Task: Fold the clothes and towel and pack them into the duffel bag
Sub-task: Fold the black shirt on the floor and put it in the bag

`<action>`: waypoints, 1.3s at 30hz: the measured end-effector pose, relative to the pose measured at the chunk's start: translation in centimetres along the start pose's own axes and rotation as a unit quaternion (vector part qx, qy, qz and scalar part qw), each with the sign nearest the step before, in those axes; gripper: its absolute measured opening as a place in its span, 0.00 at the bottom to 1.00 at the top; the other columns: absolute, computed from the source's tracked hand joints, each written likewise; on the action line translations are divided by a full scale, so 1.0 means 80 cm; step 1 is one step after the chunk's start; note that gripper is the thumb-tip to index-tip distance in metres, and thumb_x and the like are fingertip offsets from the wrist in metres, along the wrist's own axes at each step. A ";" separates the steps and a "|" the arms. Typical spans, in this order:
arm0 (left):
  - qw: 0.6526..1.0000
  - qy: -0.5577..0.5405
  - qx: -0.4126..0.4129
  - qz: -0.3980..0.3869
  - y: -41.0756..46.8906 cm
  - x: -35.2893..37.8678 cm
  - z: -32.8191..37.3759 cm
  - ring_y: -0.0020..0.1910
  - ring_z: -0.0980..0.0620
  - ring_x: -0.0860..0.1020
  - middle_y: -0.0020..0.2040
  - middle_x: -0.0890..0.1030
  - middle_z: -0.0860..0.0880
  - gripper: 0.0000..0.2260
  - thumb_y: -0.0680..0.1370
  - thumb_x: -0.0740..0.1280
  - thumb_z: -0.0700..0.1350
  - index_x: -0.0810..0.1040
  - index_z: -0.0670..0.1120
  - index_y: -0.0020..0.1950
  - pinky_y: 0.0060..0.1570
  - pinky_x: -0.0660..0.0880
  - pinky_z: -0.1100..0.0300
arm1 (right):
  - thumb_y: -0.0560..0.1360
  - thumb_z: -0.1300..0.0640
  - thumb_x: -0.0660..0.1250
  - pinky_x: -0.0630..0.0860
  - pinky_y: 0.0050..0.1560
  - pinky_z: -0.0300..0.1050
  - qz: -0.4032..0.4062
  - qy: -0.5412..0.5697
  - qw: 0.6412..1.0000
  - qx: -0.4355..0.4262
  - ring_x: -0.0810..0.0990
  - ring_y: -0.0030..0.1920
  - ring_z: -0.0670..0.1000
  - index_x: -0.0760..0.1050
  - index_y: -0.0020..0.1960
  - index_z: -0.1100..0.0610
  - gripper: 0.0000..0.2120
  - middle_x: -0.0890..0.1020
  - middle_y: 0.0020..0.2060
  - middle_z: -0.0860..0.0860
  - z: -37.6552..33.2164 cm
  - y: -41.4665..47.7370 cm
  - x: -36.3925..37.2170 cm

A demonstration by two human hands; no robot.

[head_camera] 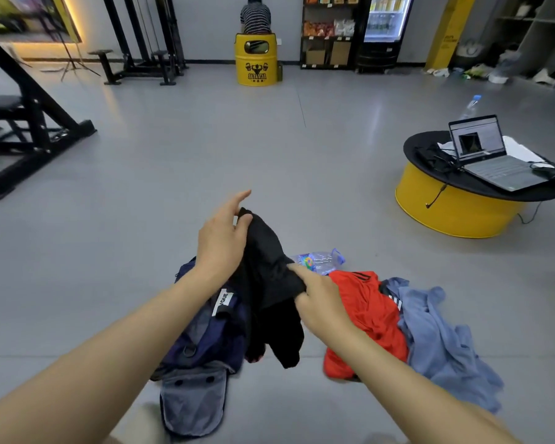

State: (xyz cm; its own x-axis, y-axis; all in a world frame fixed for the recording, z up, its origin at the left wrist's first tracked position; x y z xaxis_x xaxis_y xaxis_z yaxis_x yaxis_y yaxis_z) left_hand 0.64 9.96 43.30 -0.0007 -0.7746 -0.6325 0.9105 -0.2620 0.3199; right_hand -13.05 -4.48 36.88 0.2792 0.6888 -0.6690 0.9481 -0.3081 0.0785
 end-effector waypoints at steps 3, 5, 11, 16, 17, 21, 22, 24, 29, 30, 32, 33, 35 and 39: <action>0.990 0.115 0.083 -0.008 -0.038 -0.004 0.006 0.56 0.54 0.76 0.64 0.74 0.56 0.19 0.81 0.64 0.57 0.71 0.62 0.72 0.51 0.75 0.53 | 0.68 0.64 0.57 0.74 0.45 0.48 0.017 0.009 1.000 -0.001 0.78 0.46 0.57 0.79 0.55 0.49 0.22 0.84 0.42 0.50 -0.019 0.019 -0.012; 0.986 0.083 0.140 -0.026 -0.074 -0.003 0.015 0.54 0.55 0.78 0.59 0.77 0.57 0.15 0.80 0.64 0.58 0.76 0.59 0.66 0.51 0.77 0.54 | 0.65 0.61 0.54 0.79 0.43 0.54 0.028 0.029 0.999 0.007 0.79 0.44 0.60 0.78 0.53 0.50 0.22 0.83 0.41 0.51 -0.031 0.034 -0.018; 0.990 -0.004 0.080 -0.114 -0.135 0.011 -0.006 0.51 0.62 0.79 0.55 0.77 0.62 0.23 0.75 0.71 0.61 0.69 0.64 0.67 0.51 0.78 0.56 | 0.69 0.69 0.52 0.84 0.32 0.53 0.008 0.164 0.984 0.066 0.84 0.41 0.55 0.79 0.61 0.45 0.31 0.78 0.52 0.49 -0.061 0.045 -0.028; 0.993 -0.020 0.056 -0.102 -0.126 0.014 0.004 0.47 0.60 0.80 0.55 0.78 0.62 0.25 0.78 0.67 0.47 0.66 0.66 0.71 0.51 0.79 0.54 | 0.70 0.70 0.53 0.84 0.40 0.50 -0.042 0.235 0.967 0.091 0.87 0.43 0.56 0.82 0.48 0.47 0.26 0.80 0.55 0.54 -0.071 0.043 -0.028; 0.994 -0.020 0.053 -0.096 -0.124 0.013 0.005 0.47 0.60 0.80 0.54 0.79 0.61 0.24 0.79 0.65 0.45 0.67 0.65 0.71 0.51 0.79 0.54 | 0.71 0.71 0.54 0.84 0.41 0.50 -0.056 0.247 0.963 0.086 0.86 0.48 0.56 0.82 0.47 0.48 0.24 0.79 0.55 0.55 -0.072 0.044 -0.030; 0.996 -0.047 0.026 -0.069 -0.110 0.002 0.001 0.46 0.61 0.80 0.48 0.81 0.62 0.18 0.80 0.66 0.44 0.73 0.62 0.65 0.52 0.77 0.57 | 0.74 0.65 0.65 0.84 0.41 0.47 -0.104 0.161 0.981 -0.002 0.80 0.54 0.50 0.80 0.46 0.43 0.17 0.76 0.54 0.47 -0.070 0.042 -0.043; 0.996 -0.060 0.022 -0.063 -0.106 -0.001 0.002 0.46 0.61 0.80 0.48 0.81 0.62 0.16 0.80 0.67 0.45 0.74 0.62 0.64 0.52 0.77 0.58 | 0.73 0.59 0.68 0.84 0.40 0.47 -0.094 0.118 0.988 -0.022 0.79 0.54 0.48 0.80 0.47 0.40 0.13 0.75 0.53 0.42 -0.069 0.041 -0.048; 0.995 -0.081 0.016 -0.056 -0.100 -0.003 0.005 0.45 0.61 0.79 0.47 0.81 0.62 0.13 0.79 0.69 0.46 0.76 0.61 0.61 0.51 0.76 0.59 | 0.70 0.47 0.68 0.83 0.46 0.52 -0.063 0.054 0.995 -0.051 0.80 0.53 0.47 0.78 0.50 0.36 0.11 0.75 0.51 0.37 -0.064 0.038 -0.054; 0.995 -0.091 0.011 -0.034 -0.080 -0.012 0.010 0.44 0.61 0.78 0.45 0.82 0.64 0.08 0.77 0.71 0.44 0.82 0.57 0.52 0.49 0.73 0.61 | 0.70 0.64 0.63 0.73 0.59 0.47 -0.012 -0.021 0.999 -0.047 0.77 0.59 0.49 0.78 0.56 0.42 0.22 0.77 0.55 0.42 -0.050 0.042 -0.064; 0.996 -0.078 0.024 -0.021 -0.075 -0.018 0.010 0.44 0.61 0.78 0.46 0.82 0.63 0.09 0.77 0.71 0.42 0.83 0.56 0.51 0.49 0.74 0.62 | 0.70 0.67 0.62 0.71 0.57 0.44 -0.016 -0.052 0.998 -0.045 0.76 0.59 0.49 0.78 0.58 0.44 0.24 0.76 0.57 0.43 -0.047 0.043 -0.065; 0.998 -0.053 0.047 0.001 -0.062 -0.030 0.007 0.45 0.61 0.79 0.48 0.83 0.61 0.10 0.76 0.70 0.40 0.83 0.55 0.51 0.49 0.74 0.62 | 0.71 0.68 0.60 0.69 0.56 0.43 -0.025 -0.101 0.993 -0.052 0.75 0.61 0.49 0.77 0.62 0.46 0.26 0.76 0.60 0.45 -0.041 0.043 -0.067; 0.998 -0.040 0.057 0.007 -0.056 -0.037 0.004 0.46 0.61 0.79 0.48 0.83 0.61 0.11 0.77 0.70 0.39 0.83 0.54 0.51 0.50 0.75 0.61 | 0.72 0.68 0.59 0.71 0.57 0.45 -0.027 -0.126 0.990 -0.062 0.75 0.62 0.51 0.76 0.64 0.46 0.27 0.76 0.62 0.45 -0.037 0.043 -0.067; 0.997 -0.023 0.071 0.015 -0.044 -0.049 -0.002 0.47 0.59 0.79 0.49 0.83 0.59 0.12 0.76 0.69 0.37 0.83 0.54 0.51 0.51 0.76 0.58 | 0.73 0.68 0.57 0.73 0.57 0.49 -0.024 -0.196 0.977 -0.084 0.76 0.62 0.54 0.74 0.67 0.45 0.28 0.77 0.64 0.46 -0.029 0.040 -0.066; 0.997 -0.004 0.060 0.038 -0.019 -0.075 -0.014 0.47 0.53 0.80 0.48 0.82 0.57 0.13 0.75 0.66 0.36 0.83 0.54 0.49 0.53 0.77 0.50 | 0.75 0.66 0.57 0.75 0.52 0.52 -0.005 -0.309 0.948 -0.076 0.79 0.59 0.61 0.68 0.71 0.43 0.28 0.78 0.65 0.46 -0.002 0.040 -0.072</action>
State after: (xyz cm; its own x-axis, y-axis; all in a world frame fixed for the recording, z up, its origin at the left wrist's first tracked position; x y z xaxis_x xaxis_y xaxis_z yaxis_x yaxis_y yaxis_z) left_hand -0.28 15.67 45.84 0.0623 -0.7986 -0.5987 0.8521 -0.2698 0.4485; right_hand -11.57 -9.31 41.11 0.1717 0.1607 -0.9720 0.9745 -0.1722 0.1437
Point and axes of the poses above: each hand's wrist, its own y-axis towards the middle knuckle, its own x-axis out of the palm, z = x × y, the point moved 5 cm from there along y, towards the middle knuckle
